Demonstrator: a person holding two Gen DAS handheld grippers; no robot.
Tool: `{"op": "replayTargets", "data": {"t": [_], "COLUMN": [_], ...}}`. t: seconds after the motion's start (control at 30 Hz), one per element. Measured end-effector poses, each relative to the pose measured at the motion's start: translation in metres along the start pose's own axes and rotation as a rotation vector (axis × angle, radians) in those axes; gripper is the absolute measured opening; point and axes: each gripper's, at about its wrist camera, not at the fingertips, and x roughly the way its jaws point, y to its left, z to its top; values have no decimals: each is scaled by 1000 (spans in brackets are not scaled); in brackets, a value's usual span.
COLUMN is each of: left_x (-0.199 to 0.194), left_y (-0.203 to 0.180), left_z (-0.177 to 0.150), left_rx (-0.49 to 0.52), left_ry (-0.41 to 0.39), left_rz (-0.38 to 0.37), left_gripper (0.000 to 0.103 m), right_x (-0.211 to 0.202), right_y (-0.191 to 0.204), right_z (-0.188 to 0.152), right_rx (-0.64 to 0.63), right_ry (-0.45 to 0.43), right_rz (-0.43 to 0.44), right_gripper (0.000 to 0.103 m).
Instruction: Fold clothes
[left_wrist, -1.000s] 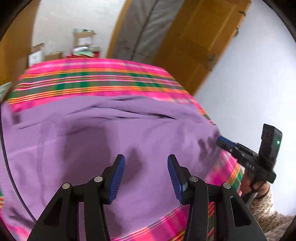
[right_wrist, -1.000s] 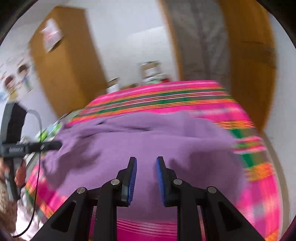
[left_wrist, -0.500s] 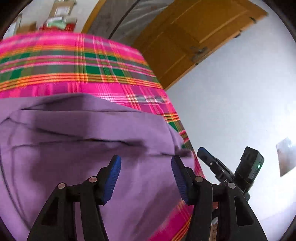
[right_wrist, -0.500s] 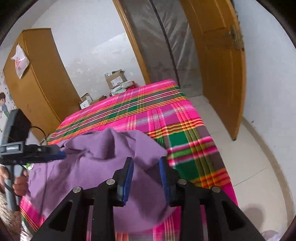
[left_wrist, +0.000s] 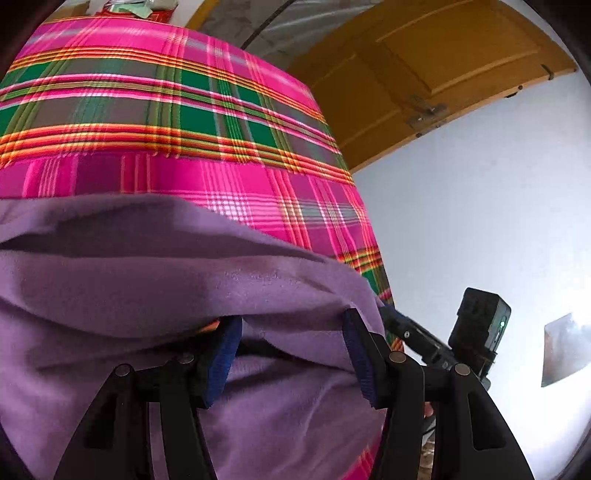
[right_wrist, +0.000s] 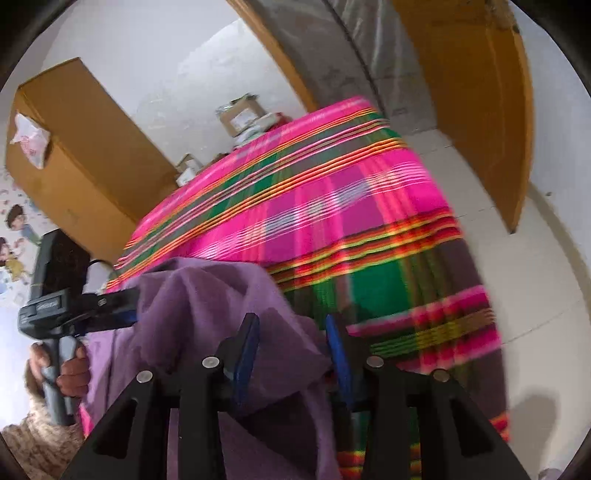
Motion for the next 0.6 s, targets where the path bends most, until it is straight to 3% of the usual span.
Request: {"op": "replayTargets", "data": {"t": [0.07,0.1,0.33,0.6], "left_x": [1,2,-1,-19], "left_y": [-2,-2,0,1], "left_z": [4,7,23,43], "left_rx": [8,9,14,23], "left_ry": [-10,-15,-76,-166], "left_rz": [-13,-16,-18,-14], "left_gripper": [57,57,52,52], "right_x": [3,3,-20,-34], "right_y": [4,7,37,51], "right_z": [2,3,22,66], "right_rx": [-18,-34,-171,-202], "right_ry": [10,12,-94,-220], "right_rz": [26,32,6,-35], "right_gripper": [21,3,3,3]}}
